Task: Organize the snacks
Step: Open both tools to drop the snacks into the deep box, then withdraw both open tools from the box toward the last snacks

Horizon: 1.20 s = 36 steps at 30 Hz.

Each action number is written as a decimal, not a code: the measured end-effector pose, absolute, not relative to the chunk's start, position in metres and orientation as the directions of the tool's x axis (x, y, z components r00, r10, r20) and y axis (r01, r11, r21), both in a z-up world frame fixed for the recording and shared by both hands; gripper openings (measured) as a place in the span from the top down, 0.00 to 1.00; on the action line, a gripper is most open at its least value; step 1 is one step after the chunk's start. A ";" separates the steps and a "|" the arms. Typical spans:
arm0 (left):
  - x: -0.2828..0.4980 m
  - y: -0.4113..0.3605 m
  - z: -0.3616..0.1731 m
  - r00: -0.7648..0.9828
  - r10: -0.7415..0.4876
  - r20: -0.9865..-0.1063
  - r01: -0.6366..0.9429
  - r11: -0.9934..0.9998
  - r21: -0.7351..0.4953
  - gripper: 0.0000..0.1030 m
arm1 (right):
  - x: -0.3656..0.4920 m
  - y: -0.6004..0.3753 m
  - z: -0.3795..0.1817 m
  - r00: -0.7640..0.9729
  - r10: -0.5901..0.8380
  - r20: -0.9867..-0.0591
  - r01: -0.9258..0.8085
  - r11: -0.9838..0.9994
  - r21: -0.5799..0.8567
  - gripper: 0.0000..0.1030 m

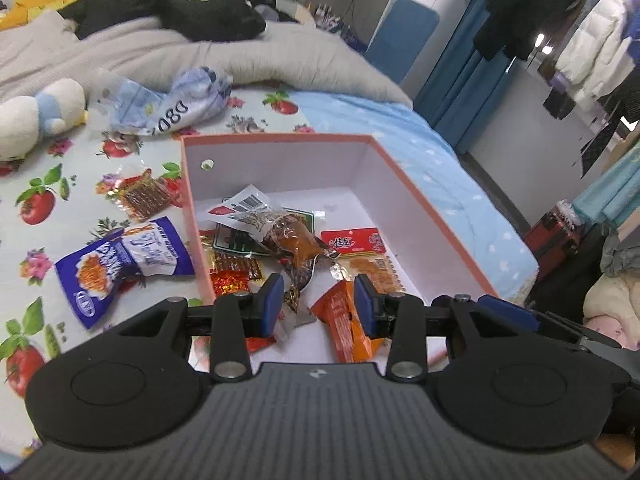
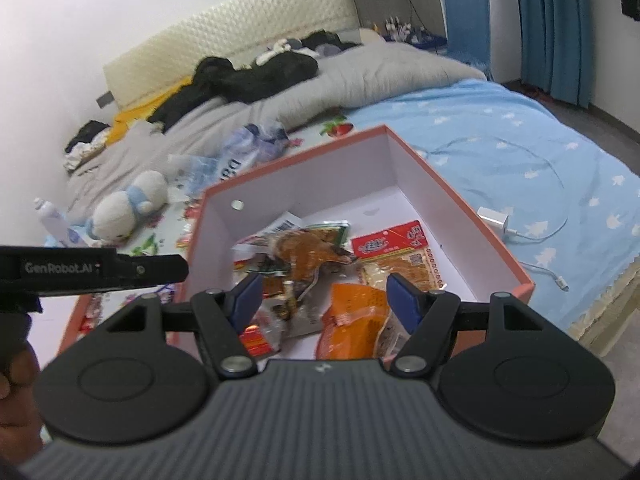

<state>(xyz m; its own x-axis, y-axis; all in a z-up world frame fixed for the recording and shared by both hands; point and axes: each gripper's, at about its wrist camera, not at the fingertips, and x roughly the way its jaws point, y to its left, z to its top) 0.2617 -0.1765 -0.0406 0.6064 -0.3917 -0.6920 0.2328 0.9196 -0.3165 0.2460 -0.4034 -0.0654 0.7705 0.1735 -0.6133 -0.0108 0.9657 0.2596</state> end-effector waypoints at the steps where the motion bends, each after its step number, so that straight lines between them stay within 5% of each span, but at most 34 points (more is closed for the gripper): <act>1: 0.253 -0.173 -0.037 0.613 -0.392 -0.686 0.231 0.919 -0.318 0.57 | 0.240 -0.401 -0.061 0.776 0.175 -0.606 -0.017 0.966 0.258 0.32; 21: 0.082 -0.088 -0.005 0.710 -0.376 -0.595 0.188 0.916 -0.354 0.57 | 0.118 -0.340 -0.025 0.825 0.239 -0.512 -0.133 0.963 0.236 0.32; 36: 0.037 -0.044 -0.016 0.741 -0.308 -0.596 0.085 0.924 -0.372 0.55 | 0.103 -0.302 -0.031 0.777 0.349 -0.524 -0.264 0.936 0.231 0.32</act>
<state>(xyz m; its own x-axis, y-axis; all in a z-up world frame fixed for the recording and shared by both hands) 0.0371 -0.0440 -0.0158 0.7414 -0.3079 -0.5963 0.0845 0.9243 -0.3721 0.1032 -0.3024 -0.0308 0.7767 0.3490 -0.5243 -0.2645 0.9362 0.2314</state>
